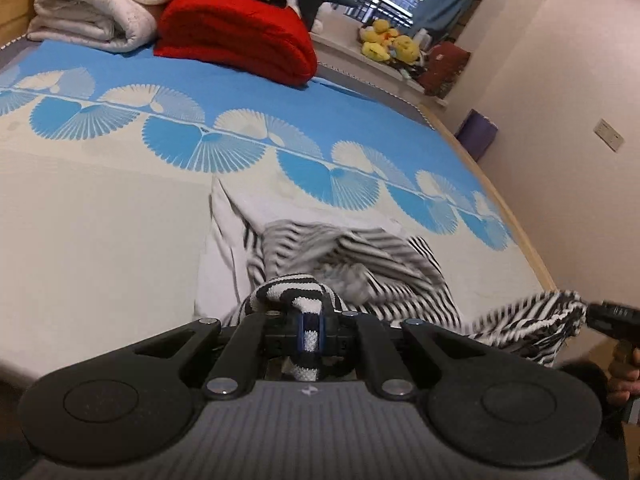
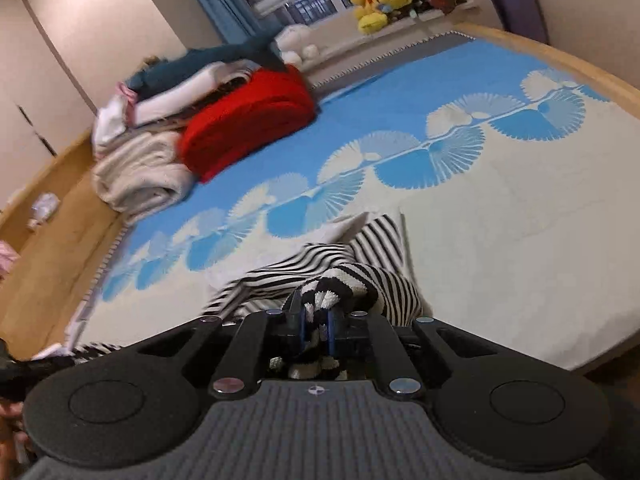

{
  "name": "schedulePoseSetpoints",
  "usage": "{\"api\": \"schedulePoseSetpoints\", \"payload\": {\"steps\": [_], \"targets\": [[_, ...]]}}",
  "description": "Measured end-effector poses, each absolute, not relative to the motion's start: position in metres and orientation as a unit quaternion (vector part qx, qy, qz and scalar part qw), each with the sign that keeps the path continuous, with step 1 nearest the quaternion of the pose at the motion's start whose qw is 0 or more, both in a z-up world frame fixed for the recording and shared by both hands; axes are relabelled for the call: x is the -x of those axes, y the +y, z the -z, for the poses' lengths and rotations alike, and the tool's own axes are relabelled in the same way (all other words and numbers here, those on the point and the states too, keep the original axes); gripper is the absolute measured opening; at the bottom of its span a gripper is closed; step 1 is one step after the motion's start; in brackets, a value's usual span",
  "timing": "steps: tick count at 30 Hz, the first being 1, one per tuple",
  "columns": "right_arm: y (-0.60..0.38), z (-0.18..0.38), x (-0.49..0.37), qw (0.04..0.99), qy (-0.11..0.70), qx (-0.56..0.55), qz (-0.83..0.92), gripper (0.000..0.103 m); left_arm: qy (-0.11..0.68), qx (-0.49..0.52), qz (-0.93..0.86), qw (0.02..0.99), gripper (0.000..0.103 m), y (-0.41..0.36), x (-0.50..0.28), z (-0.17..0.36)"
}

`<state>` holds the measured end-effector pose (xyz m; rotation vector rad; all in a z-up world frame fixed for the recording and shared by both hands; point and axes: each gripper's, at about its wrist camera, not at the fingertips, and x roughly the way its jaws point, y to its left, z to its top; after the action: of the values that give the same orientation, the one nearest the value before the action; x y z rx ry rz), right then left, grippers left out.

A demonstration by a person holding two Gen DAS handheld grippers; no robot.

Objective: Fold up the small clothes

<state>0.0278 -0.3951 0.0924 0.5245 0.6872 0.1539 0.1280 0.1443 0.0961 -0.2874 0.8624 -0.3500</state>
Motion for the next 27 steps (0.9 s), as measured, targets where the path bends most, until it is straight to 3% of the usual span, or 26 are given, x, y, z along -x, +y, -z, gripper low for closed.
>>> {"api": "schedulePoseSetpoints", "payload": {"steps": [5,9,11,15,17,19,22,27], "targets": [[-0.385,-0.068,-0.136,0.885,0.380,-0.264,-0.053,0.010,0.475,0.121,0.124,0.863,0.007,0.140,-0.245,-0.048],[-0.390,-0.024,-0.223,0.862,0.434,-0.261,-0.014,0.017,0.537,0.149,0.069,0.827,0.027,0.147,-0.298,-0.012],[-0.396,-0.008,-0.239,0.854,0.449,-0.260,0.028,0.026,0.524,0.163,0.044,0.835,0.032,0.157,-0.302,-0.016],[-0.412,-0.014,-0.231,0.851,0.406,-0.331,0.028,0.026,0.493,0.174,0.041,0.852,0.035,0.177,-0.294,-0.028],[-0.413,-0.026,-0.225,0.875,0.378,-0.303,0.022,0.026,0.494,0.147,0.049,0.856,0.046,0.178,-0.286,-0.029],[-0.412,-0.031,-0.218,0.893,0.370,-0.256,0.022,0.026,0.503,0.104,0.064,0.855,0.066,0.173,-0.277,-0.025],[-0.411,-0.025,-0.213,0.900,0.391,-0.193,0.010,0.027,0.510,0.022,0.091,0.855,0.079,0.162,-0.257,-0.020],[-0.407,-0.017,-0.205,0.904,0.414,-0.103,-0.028,0.040,0.516,-0.103,0.117,0.842,0.082,0.141,-0.237,0.002]]}}
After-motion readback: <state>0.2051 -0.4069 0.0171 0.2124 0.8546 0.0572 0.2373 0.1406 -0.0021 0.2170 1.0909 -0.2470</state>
